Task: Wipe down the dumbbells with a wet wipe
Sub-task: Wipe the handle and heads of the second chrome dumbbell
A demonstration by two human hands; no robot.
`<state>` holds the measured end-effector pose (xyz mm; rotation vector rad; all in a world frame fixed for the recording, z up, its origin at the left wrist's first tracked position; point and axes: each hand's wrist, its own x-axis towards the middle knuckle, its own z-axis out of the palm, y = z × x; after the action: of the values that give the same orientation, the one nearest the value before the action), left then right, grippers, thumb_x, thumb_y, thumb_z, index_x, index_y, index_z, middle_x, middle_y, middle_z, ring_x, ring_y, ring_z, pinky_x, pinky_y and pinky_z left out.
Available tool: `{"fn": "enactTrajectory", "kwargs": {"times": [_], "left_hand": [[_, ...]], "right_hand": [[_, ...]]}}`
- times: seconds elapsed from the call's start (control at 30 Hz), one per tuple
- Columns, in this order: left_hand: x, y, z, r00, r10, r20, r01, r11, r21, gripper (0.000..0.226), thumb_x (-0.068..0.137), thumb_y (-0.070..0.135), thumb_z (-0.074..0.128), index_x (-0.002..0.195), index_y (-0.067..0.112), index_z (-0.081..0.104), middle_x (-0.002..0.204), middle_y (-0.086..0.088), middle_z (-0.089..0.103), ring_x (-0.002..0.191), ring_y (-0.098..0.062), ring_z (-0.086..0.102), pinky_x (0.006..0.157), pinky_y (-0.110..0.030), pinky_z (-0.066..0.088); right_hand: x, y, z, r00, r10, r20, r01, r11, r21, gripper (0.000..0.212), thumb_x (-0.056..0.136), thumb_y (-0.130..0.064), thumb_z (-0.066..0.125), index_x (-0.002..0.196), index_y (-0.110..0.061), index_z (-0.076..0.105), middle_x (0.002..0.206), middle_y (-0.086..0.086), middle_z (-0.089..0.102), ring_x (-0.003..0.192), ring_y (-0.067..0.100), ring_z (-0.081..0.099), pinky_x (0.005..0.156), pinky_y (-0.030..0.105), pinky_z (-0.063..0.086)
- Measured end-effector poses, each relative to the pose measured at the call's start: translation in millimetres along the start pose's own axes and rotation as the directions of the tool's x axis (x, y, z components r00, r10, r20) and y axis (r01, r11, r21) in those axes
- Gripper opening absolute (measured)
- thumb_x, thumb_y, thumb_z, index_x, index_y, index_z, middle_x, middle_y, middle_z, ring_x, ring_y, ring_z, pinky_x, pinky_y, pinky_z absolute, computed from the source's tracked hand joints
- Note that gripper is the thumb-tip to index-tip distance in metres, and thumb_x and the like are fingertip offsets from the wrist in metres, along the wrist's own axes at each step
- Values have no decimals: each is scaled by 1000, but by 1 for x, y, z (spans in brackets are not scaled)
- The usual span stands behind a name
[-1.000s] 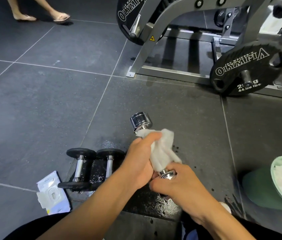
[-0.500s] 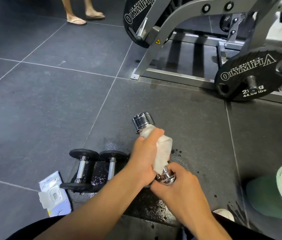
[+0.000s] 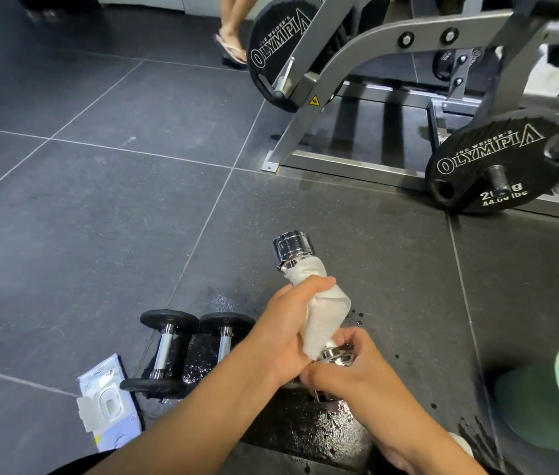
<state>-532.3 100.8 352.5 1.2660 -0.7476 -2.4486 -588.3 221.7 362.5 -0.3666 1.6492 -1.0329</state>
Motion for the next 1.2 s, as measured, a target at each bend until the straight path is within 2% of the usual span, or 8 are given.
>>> {"fn": "enactTrajectory", "kwargs": {"times": [0.17, 0.37, 0.5, 0.63, 0.77, 0.9, 1.03, 1.2], "left_hand": [[2, 13, -5, 992, -38, 117, 56, 986, -155, 24, 87, 23, 72, 79, 18, 50, 61, -3, 45, 41, -13, 41, 38, -18, 32], [3, 4, -2, 983, 166, -83, -158, 982, 103, 13, 99, 19, 69, 97, 9, 62, 70, -8, 60, 56, -19, 59, 51, -26, 48], [-1, -12, 2, 969, 240, -59, -221, 950, 221, 16, 108, 24, 58, 117, 11, 59, 102, -12, 71, 86, -19, 71, 76, -33, 60], [-5, -27, -1, 989, 140, 47, -148, 935, 322, 25, 112, 28, 50, 133, 15, 51, 122, -11, 75, 110, -23, 76, 92, -36, 62], [-2, -10, -7, 994, 96, 59, -100, 992, 73, 31, 111, 22, 50, 127, -3, 63, 109, -20, 80, 96, -29, 79, 78, -38, 65], [11, 7, -17, 991, 135, 20, -133, 986, -100, 53, 112, 40, 41, 138, -2, 61, 128, -22, 73, 122, -36, 70, 107, -53, 54], [18, 13, -23, 990, 122, 68, -105, 973, -204, 77, 109, 59, 23, 146, -1, 54, 138, -23, 68, 131, -37, 64, 113, -52, 47], [25, 23, -20, 983, 185, 16, -178, 964, -199, 77, 109, 61, 27, 134, -3, 62, 121, -25, 75, 102, -35, 76, 87, -46, 60]], "right_hand": [[1, 0, -9, 930, 7, 368, -158, 911, 382, 44, 64, -5, 80, 101, 5, 58, 72, 25, 58, 56, 28, 50, 56, 38, 41], [1, 7, 5, 985, -109, -133, 67, 956, -285, 53, 57, -29, 80, 99, -30, 47, 74, -8, 68, 56, 7, 50, 58, 25, 41], [0, 11, 4, 950, -199, -242, 92, 915, -393, 55, 67, -32, 85, 100, -36, 42, 82, -13, 71, 58, -1, 58, 52, 16, 41], [3, 12, 0, 913, -271, -305, 91, 863, -497, 59, 70, -50, 82, 104, -37, 35, 82, -15, 71, 71, 3, 66, 61, 28, 47], [5, 10, -6, 915, -265, -304, 82, 860, -504, 60, 71, -44, 81, 106, -40, 32, 89, -16, 71, 70, 1, 66, 61, 26, 47], [6, 10, -6, 954, -166, -251, 67, 930, -362, 58, 72, -25, 81, 106, -43, 38, 88, -7, 71, 49, 1, 55, 48, 19, 43], [5, 7, -7, 974, -125, -188, 69, 959, -276, 53, 74, -23, 81, 108, -38, 44, 94, 3, 70, 49, 3, 49, 49, 21, 40], [3, 5, -9, 985, -155, -73, 132, 957, -259, 43, 71, -16, 82, 99, -23, 50, 76, -2, 57, 52, 7, 43, 52, 23, 37]]}}
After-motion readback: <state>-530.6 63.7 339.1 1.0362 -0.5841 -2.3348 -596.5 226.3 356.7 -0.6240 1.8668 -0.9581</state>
